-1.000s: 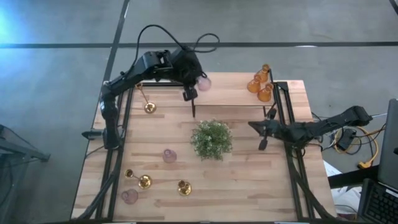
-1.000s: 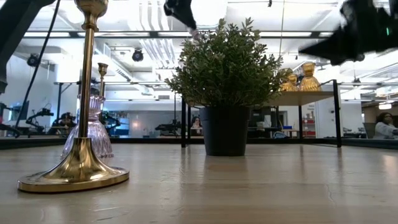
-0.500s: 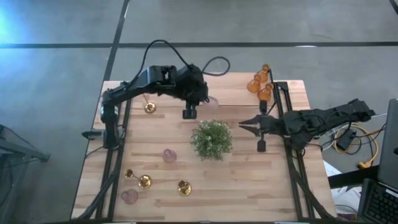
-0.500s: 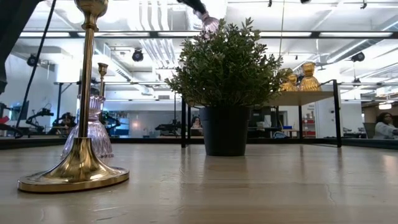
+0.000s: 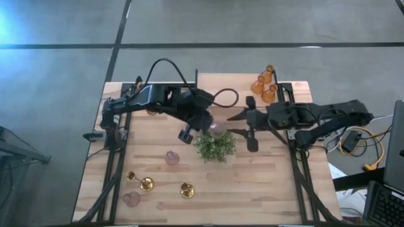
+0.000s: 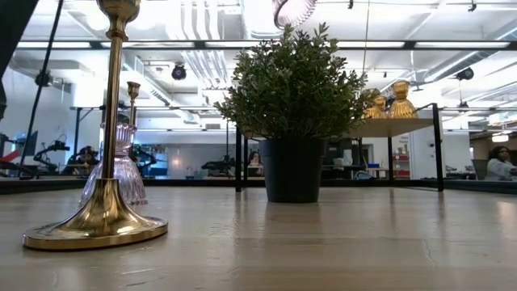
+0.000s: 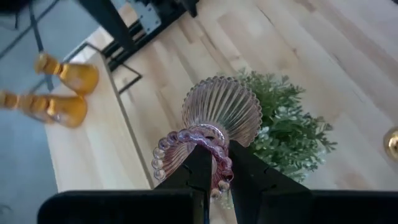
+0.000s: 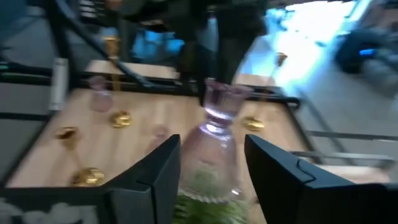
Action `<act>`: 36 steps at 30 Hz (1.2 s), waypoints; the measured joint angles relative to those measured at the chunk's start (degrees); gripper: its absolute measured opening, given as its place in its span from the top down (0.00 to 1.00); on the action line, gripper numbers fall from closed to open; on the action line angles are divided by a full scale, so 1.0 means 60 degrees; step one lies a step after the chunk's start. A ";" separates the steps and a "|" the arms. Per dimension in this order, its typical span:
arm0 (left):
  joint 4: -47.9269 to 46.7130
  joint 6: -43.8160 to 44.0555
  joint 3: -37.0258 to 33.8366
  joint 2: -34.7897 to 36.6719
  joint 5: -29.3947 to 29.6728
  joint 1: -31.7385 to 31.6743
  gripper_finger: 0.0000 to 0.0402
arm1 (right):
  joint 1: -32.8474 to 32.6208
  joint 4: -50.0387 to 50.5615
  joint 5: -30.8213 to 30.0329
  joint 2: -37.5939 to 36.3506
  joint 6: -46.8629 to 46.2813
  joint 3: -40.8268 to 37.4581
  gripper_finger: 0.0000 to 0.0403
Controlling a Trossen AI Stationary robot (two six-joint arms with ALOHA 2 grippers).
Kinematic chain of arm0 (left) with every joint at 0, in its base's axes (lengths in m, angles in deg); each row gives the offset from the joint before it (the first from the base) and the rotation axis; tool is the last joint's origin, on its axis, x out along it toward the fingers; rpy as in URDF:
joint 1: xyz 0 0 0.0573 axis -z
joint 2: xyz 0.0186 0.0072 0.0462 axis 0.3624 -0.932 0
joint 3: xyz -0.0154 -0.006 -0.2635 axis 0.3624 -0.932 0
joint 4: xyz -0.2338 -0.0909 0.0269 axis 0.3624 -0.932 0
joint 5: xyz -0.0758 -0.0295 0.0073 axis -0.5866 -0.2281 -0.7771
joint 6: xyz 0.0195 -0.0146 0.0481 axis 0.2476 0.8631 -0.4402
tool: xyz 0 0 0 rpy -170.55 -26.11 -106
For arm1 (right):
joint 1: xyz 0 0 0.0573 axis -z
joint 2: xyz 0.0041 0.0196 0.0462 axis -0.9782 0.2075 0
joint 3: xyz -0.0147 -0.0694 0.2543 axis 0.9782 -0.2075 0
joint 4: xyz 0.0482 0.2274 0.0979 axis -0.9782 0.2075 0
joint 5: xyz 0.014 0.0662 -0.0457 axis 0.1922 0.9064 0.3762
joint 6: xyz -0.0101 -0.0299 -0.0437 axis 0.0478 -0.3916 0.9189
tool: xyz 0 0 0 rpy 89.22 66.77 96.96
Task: Pick & Place candle stick holders
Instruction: Put the top pink candle holder on the shelf
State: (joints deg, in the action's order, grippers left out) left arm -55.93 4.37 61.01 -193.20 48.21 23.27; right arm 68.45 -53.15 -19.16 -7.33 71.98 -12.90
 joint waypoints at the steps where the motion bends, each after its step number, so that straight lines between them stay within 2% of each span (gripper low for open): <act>1: 0.0000 -0.0231 0.0000 0.0000 0.0037 0.0068 0.91 | 0.0073 -0.0001 0.0333 0.0106 -0.0062 0.0052 0.55; 5: 0.0004 -0.0822 0.0000 0.0000 0.0360 0.0281 0.91 | 0.0199 0.0028 0.0996 0.0496 -0.0190 0.0153 0.54; 14: 0.0178 -0.1220 -0.0004 0.0000 0.0481 0.0450 0.91 | 0.0450 0.0030 0.1062 0.1176 -0.0100 0.0589 0.54; 26: 0.0443 -0.3479 -0.0004 0.0000 0.0454 0.1010 0.91 | 0.0712 -0.0006 0.1650 0.1179 -0.0553 0.0661 0.54; 36: 0.0827 -0.4464 -0.0012 -0.0036 0.0221 0.1038 0.91 | 0.0709 -0.0543 0.3293 0.1334 -0.0990 0.0655 0.53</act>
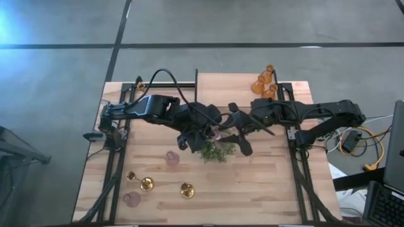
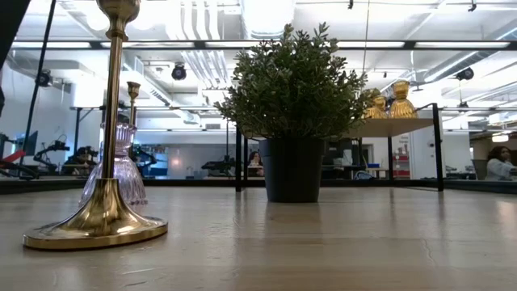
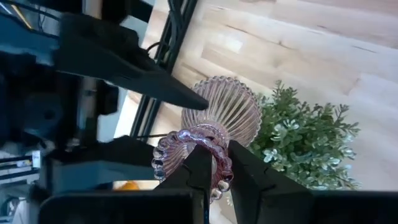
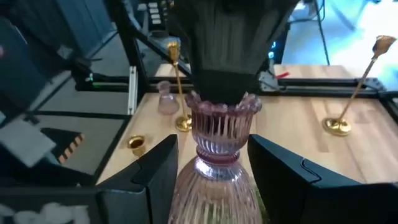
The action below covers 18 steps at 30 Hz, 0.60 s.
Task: Pick & Place candle stick holders
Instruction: Put the top pink candle holder on the shelf
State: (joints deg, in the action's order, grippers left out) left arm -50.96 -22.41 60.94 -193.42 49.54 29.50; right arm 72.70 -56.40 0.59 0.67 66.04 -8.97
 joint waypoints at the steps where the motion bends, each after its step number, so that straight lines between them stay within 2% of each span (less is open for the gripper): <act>1: 0.0048 0.0001 -0.0019 0.0000 -0.0032 0.0000 0.91 | -0.0002 0.0008 0.0010 0.0067 0.0001 -0.0005 0.53; 11: 0.0209 0.0032 -0.0598 -0.0002 -0.0141 0.0018 0.91 | 0.0022 0.0042 0.0030 0.0516 0.0249 0.0260 0.44; 18: 0.0184 0.0047 -0.0768 -0.0004 -0.0177 0.0018 0.91 | 0.0025 0.0077 -0.0004 0.0501 0.0265 0.0322 0.51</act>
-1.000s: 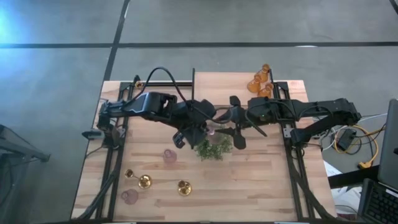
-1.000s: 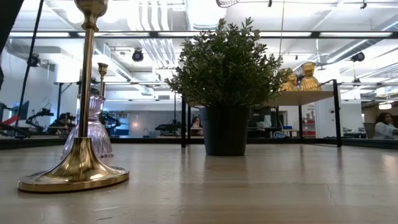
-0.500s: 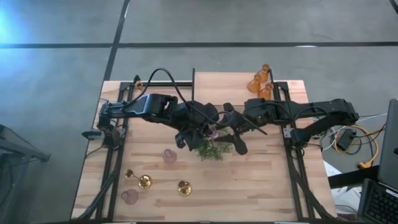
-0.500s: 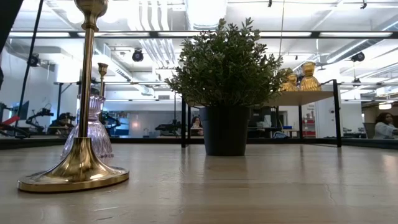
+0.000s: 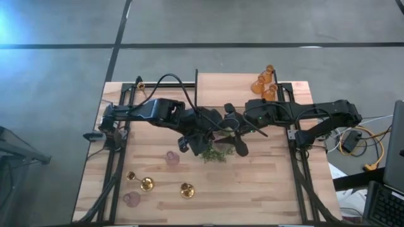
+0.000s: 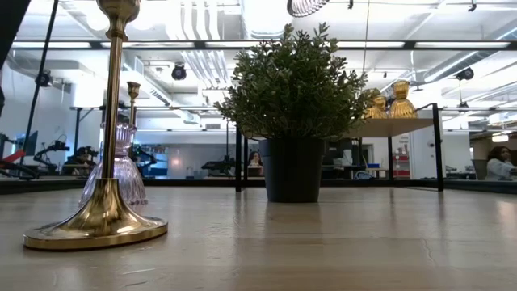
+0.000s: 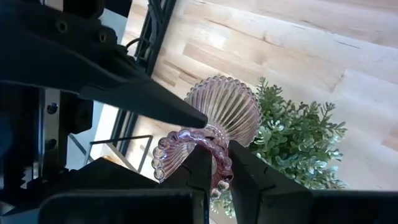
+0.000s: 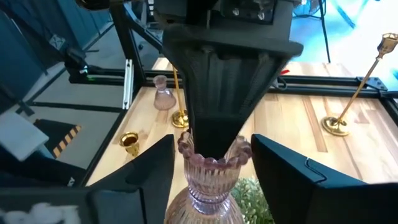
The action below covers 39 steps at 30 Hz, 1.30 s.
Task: Pick & Place candle stick holders
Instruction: Put the top pink candle holder on the shelf
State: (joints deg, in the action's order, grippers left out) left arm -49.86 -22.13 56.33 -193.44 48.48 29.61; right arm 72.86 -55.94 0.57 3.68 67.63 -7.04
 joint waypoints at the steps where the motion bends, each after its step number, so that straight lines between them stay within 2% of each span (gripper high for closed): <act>1: 0.0033 -0.0027 0.0001 0.0000 0.0003 0.0000 0.91 | 0.0000 0.0036 0.0000 -0.0009 -0.0001 -0.0020 0.52; 9: 0.0042 -0.0120 0.0001 0.0011 0.0289 0.0014 0.91 | 0.0000 0.0181 -0.0026 0.0045 -0.0009 -0.0006 0.56; 19: 0.0272 -0.0183 0.0008 0.0040 0.0443 0.0022 0.91 | -0.0007 0.0233 0.0339 0.0080 -0.0006 -0.0035 0.38; 23: 0.0269 -0.0179 0.0008 0.0040 0.0457 0.0029 0.91 | -0.0011 0.0187 0.0195 0.0087 0.0032 -0.0035 0.37; 29: 0.0421 -0.0197 0.0008 0.0040 0.0440 0.0047 0.91 | -0.0011 0.0198 0.0189 0.0111 0.0177 -0.0035 0.47; 37: 0.0477 -0.0256 0.0004 0.0044 0.0483 0.0080 0.91 | 0.0142 0.0602 0.0187 0.0103 0.0131 -0.0035 0.70; 39: 0.0490 -0.0263 0.0001 0.0044 0.0538 0.0080 0.91 | 0.0181 0.0684 0.0197 0.0087 0.0131 -0.0035 0.71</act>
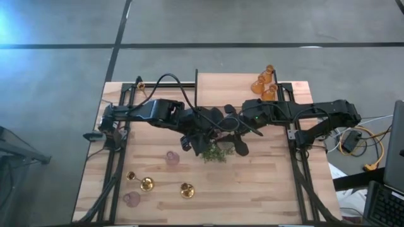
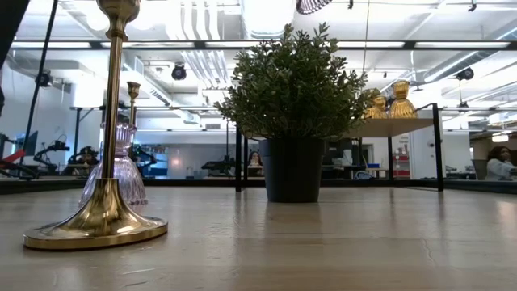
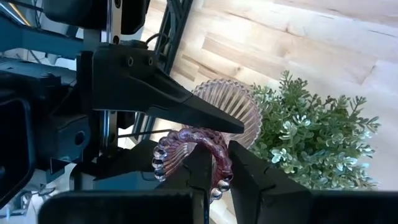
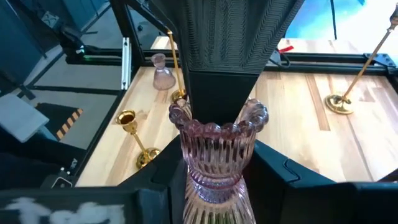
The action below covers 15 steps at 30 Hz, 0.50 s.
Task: Pick & Place candle stick holders
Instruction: Put the top pink candle holder on the shelf
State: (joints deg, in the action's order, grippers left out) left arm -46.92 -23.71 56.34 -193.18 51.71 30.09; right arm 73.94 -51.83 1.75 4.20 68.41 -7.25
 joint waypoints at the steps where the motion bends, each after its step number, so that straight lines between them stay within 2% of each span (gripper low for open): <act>1: 0.0004 0.0032 0.0000 0.0000 -0.0004 0.0000 0.91 | 0.0009 0.0013 0.0000 -0.0003 0.0003 0.0004 0.71; 8: 0.0016 0.1152 0.0000 0.0000 0.0045 0.0001 0.90 | 0.0023 0.0039 0.0020 -0.0018 0.0101 0.0003 0.71; 15: 0.0310 0.2831 0.0004 0.0011 0.0334 -0.0007 0.76 | 0.0020 0.0161 -0.0319 -0.0212 0.0359 0.0000 0.71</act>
State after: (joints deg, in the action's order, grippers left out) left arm -45.06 -6.72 56.36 -193.11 53.71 30.05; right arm 74.06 -50.87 -0.16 2.92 70.56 -7.25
